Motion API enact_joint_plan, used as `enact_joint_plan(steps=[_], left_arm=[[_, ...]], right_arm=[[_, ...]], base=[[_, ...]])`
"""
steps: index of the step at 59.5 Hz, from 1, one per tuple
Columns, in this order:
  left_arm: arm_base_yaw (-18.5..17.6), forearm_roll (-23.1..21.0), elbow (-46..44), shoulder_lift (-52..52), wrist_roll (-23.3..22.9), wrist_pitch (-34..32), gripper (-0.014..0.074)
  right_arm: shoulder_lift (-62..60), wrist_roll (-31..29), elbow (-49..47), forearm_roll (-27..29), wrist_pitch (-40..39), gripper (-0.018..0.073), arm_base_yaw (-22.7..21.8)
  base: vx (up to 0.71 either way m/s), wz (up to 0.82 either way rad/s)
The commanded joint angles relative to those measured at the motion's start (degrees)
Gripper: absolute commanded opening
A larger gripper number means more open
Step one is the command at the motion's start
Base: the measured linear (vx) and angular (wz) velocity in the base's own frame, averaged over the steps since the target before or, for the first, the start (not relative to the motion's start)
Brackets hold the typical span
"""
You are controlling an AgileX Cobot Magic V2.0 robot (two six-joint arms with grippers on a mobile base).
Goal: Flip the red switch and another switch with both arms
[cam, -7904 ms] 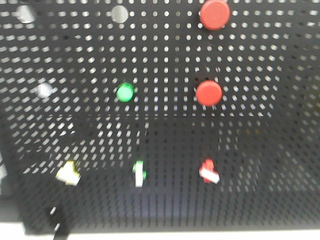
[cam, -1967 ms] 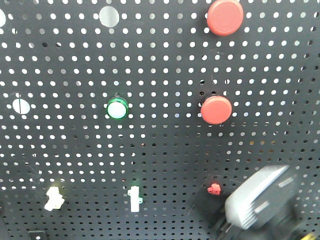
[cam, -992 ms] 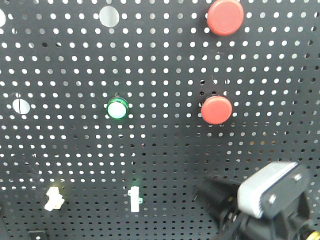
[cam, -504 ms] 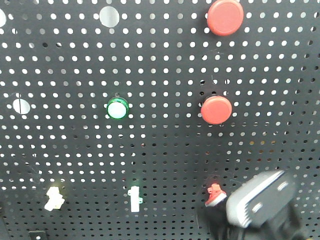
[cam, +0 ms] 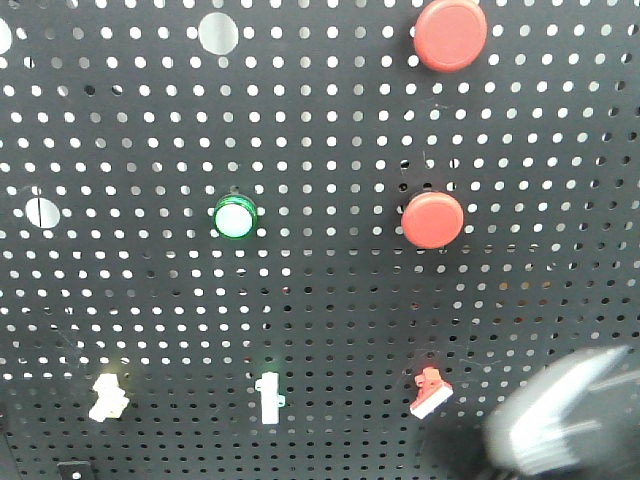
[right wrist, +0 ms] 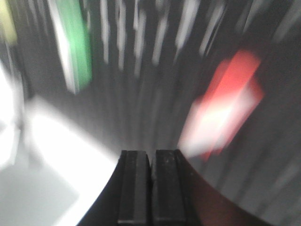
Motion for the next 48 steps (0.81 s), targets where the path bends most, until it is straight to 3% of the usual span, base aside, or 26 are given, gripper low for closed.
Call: enact_joint_plan(steps=[1, 48], left_arm=[[-0.07, -0.13, -1.56, -0.03, -0.54, -4.47, 0.0003], [0.65, -0.18, 1.21, -2.06, -0.54, -6.17, 0.0003]], right_arm=[[-2.13, -0.44, -1.69, -0.19, -7.85, -0.0006, -0.36], [-2.12, -0.22, -1.69, -0.08, -8.29, -0.0006, -0.36]], base=[[0.00, 0.00], [0.00, 0.00]])
